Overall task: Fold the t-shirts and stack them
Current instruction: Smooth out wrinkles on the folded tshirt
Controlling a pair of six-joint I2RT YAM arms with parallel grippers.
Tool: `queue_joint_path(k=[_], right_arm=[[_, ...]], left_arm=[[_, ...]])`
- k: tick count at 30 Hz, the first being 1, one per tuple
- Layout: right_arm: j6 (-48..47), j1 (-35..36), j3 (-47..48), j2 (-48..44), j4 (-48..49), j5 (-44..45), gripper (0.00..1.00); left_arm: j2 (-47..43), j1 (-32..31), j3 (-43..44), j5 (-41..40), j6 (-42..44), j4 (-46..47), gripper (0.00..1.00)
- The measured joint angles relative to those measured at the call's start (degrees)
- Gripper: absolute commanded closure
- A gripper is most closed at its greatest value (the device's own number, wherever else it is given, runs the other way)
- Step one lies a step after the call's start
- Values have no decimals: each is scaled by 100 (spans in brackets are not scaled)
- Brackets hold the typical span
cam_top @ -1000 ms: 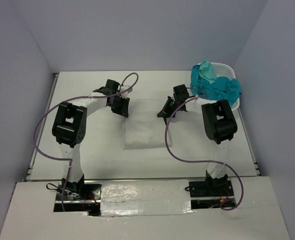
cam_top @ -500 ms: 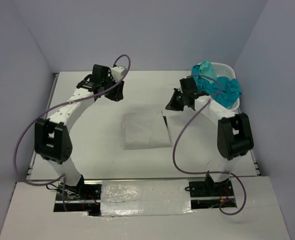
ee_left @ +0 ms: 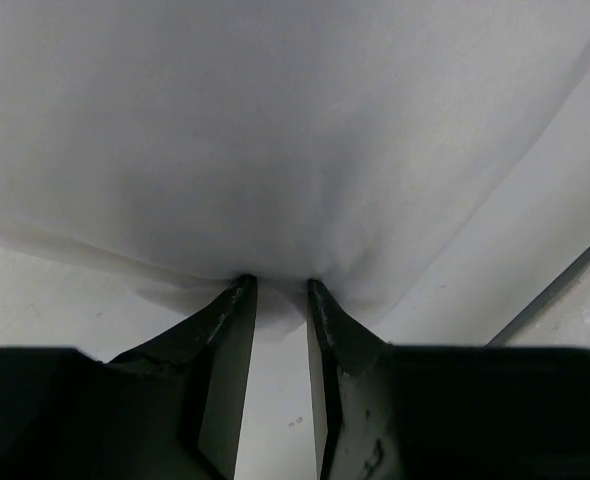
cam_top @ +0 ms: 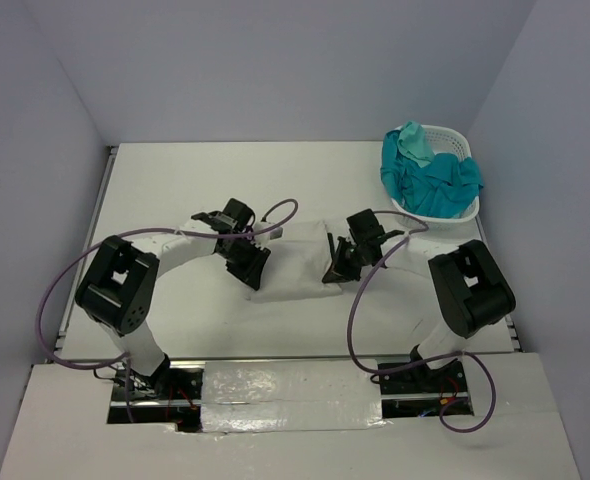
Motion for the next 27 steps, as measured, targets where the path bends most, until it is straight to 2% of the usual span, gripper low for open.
queue_joint_path(k=[5, 11, 12, 14, 15, 17, 19, 20, 21, 22, 23, 27], right_arm=[[162, -164, -243, -42, 354, -249, 100], [61, -238, -240, -116, 247, -256, 99], [0, -238, -219, -177, 138, -184, 91], [-153, -238, -85, -345, -282, 68, 83], [-234, -236, 15, -426, -479, 184, 74], [-367, -236, 262, -599, -826, 409, 63], [-476, -236, 501, -734, -1051, 575, 58], [-531, -236, 599, -769, -1117, 627, 57], [-568, -236, 706, -780, -1172, 702, 56], [-590, -236, 761, -776, -1182, 732, 55], [-621, -236, 796, -745, -1193, 758, 55], [-643, -236, 802, -461, -1228, 772, 54]], left_arm=[[-15, 4, -264, -96, 122, 92, 61], [-35, 83, -256, -177, 247, 20, 61], [-103, 160, -254, -177, 267, -15, 60], [-372, 396, -238, -186, 271, -98, 56], [-566, 540, -181, -201, 251, -151, 50], [-922, 809, 111, -203, 109, -214, 43], [-1078, 981, 476, -210, -160, -138, 34], [-1106, 1021, 599, -195, -365, -4, 26], [-1115, 1032, 625, -160, -557, 166, 11], [-1106, 1032, 588, -129, -710, 280, 8], [-1051, 1027, 501, -72, -970, 358, 1], [-498, 1021, 212, 81, -1569, 385, 1]])
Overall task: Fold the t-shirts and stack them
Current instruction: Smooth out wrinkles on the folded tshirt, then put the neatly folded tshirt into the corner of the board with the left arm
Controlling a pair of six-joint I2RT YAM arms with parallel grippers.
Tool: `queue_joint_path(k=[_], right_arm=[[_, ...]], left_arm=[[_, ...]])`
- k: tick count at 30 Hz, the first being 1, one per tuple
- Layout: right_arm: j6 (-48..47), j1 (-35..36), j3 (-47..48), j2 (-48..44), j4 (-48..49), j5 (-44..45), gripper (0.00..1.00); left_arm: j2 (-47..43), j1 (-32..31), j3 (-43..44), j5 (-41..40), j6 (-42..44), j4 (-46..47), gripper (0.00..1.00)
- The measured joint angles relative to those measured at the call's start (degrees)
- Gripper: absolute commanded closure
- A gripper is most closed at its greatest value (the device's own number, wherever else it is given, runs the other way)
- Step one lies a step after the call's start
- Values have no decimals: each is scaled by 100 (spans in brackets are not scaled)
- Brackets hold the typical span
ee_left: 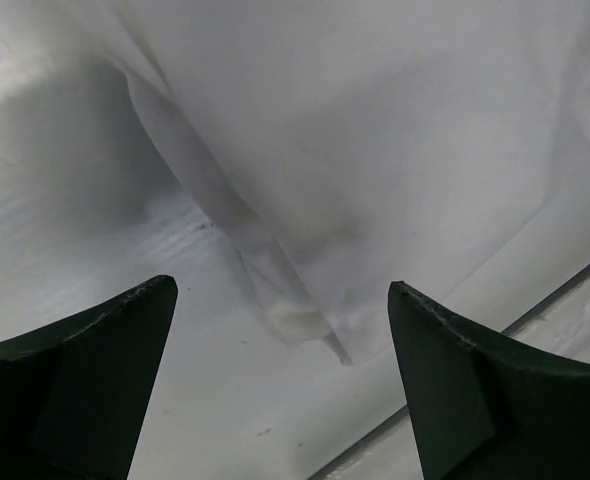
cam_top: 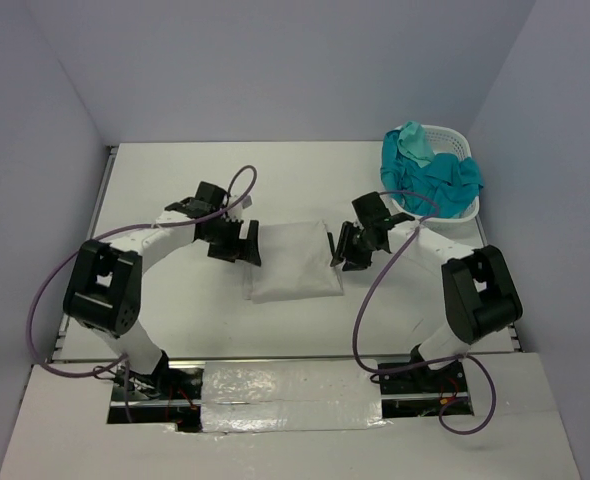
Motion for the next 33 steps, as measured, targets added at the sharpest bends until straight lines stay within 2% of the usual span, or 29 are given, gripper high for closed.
queue_joint_path(k=[6, 9, 10, 12, 13, 15, 16, 17, 18, 21, 27, 33], right_arm=[[39, 0, -111, 374, 50, -9, 55], [98, 0, -264, 374, 105, -26, 55], [116, 0, -310, 374, 111, -26, 55], [162, 0, -369, 374, 120, -26, 55], [177, 0, -382, 374, 131, -26, 55], [201, 0, -387, 372, 142, -24, 55], [216, 0, -387, 367, 144, -24, 55], [227, 0, -387, 363, 144, -22, 55], [240, 0, -387, 354, 144, -20, 55], [260, 0, -389, 289, 140, 0, 55], [256, -2, -389, -48, 48, 127, 55], [68, -4, -254, -372, -334, 341, 55]], left_arm=[[680, 0, -227, 68, -533, 20, 1], [745, 7, -256, 328, -748, 225, 11], [774, 7, -273, 446, -804, 302, 20], [833, 4, -334, 608, -909, 448, 30], [876, 4, -361, 715, -946, 492, 39], [946, 7, -411, 846, -1040, 575, 50], [981, 7, -424, 911, -1036, 592, 67], [1027, 11, -435, 949, -1082, 605, 75], [1067, 17, -435, 994, -1088, 616, 86], [1139, 76, -433, 1110, -1071, 649, 100], [1285, 391, -334, 1316, -994, 535, 100], [1659, 938, 619, 1025, -264, -153, 100]])
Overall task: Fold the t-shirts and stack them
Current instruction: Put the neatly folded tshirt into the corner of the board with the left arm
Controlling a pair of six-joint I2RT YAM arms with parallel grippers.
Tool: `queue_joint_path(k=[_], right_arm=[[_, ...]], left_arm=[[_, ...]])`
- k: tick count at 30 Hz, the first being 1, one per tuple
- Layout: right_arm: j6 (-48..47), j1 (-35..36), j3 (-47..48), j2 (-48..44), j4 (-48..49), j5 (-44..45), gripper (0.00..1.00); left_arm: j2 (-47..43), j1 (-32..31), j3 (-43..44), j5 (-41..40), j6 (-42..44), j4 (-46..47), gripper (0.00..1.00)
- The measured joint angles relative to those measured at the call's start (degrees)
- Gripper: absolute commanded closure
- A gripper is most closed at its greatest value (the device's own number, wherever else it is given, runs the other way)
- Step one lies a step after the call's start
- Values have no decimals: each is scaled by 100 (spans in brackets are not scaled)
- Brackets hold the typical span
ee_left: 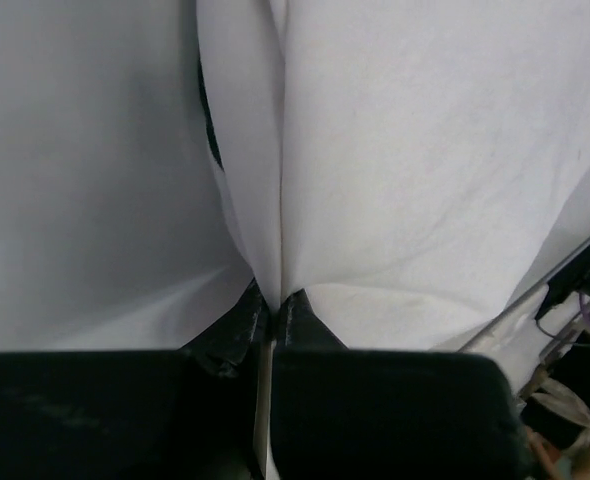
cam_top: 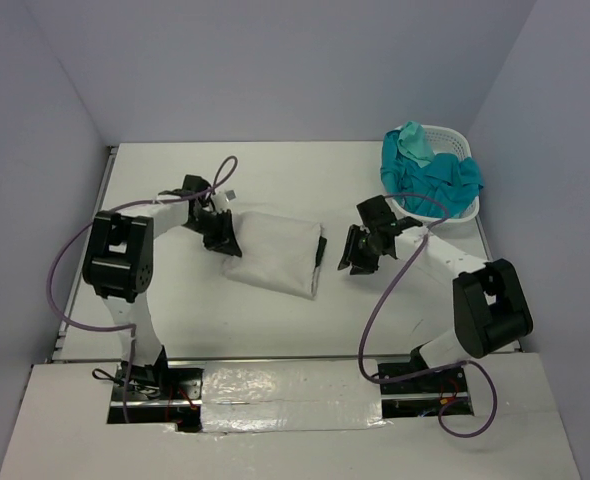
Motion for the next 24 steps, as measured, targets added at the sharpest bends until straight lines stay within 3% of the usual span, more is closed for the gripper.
queue_joint_path(k=[10, 17, 24], right_arm=[[-470, -2, 450, -278, -428, 280, 55], [-726, -11, 667, -313, -660, 415, 55], [-975, -13, 1161, -85, -942, 533, 55]], left_arm=[[1399, 1340, 2319, -527, 1338, -1368, 100], [2127, 2350, 4009, -1368, 1974, -1606, 100], [3106, 2855, 5864, -1969, 2249, -1633, 100]])
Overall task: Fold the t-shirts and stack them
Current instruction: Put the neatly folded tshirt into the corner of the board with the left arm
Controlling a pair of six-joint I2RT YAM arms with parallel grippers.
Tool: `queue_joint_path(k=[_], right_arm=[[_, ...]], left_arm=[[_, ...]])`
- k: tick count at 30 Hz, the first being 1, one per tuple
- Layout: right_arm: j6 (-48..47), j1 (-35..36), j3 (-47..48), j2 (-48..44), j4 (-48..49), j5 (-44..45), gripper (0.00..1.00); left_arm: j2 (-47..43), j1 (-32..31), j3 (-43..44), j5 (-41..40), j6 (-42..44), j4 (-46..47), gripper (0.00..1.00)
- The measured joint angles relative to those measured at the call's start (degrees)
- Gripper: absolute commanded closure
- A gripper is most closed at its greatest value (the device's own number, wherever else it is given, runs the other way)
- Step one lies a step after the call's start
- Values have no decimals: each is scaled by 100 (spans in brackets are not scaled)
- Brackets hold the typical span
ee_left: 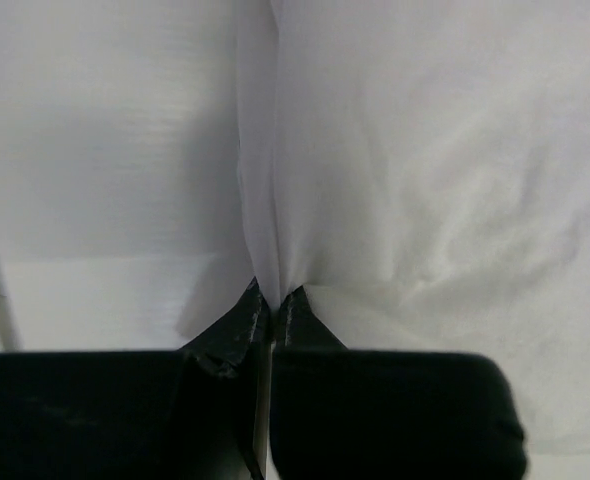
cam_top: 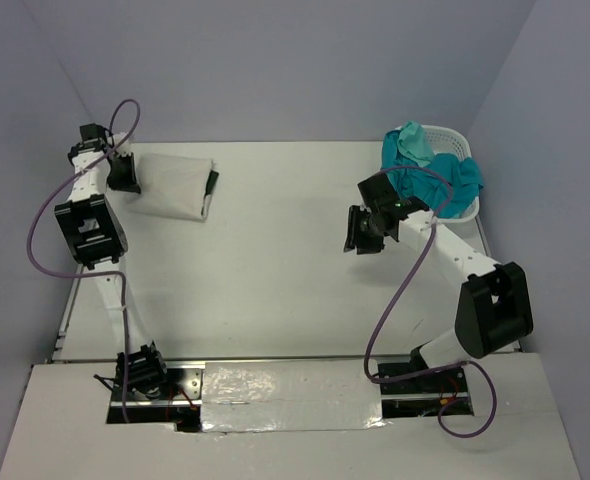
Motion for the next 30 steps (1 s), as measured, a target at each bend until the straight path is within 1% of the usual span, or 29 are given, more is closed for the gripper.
queue_joint_path(k=[2, 6, 11, 15, 19, 22, 23, 24, 25, 26, 27, 28, 29, 30], right_arm=[[-61, 0, 109, 87, -72, 28, 55], [-153, 0, 229, 197, -267, 138, 55], [-223, -2, 286, 262, -472, 208, 55], [-236, -2, 286, 262, -579, 251, 55], [-278, -2, 286, 262, -686, 328, 55], [-297, -2, 286, 262, -748, 380, 55], [-297, -2, 286, 262, -754, 387, 55], [-297, -2, 286, 262, -765, 387, 55], [-297, -2, 286, 262, -774, 385, 55], [-295, -2, 286, 262, -774, 382, 55], [-293, -2, 286, 262, -774, 376, 55], [-291, -2, 286, 262, -776, 372, 55], [-291, -2, 289, 262, -778, 365, 54], [-286, -2, 293, 262, -785, 365, 54]], left_arm=[[203, 127, 267, -55, -39, 105, 100], [299, 396, 273, -85, -317, 348, 100], [350, 597, 365, -188, -463, 758, 100], [599, 614, 918, -284, -457, 1036, 100], [605, 579, 933, -278, -442, 1449, 100], [605, 555, 859, -280, -444, 1576, 100], [605, 553, 824, -280, -444, 1606, 98], [605, 551, 772, -280, -457, 1635, 88], [603, 551, 697, -280, -468, 1679, 81], [581, 551, 570, -286, -474, 1729, 71], [562, 551, 426, -295, -496, 1764, 54], [546, 551, 291, -306, -492, 1784, 49], [540, 553, 173, -330, -529, 1781, 31], [540, 557, 122, -348, -544, 1810, 22]])
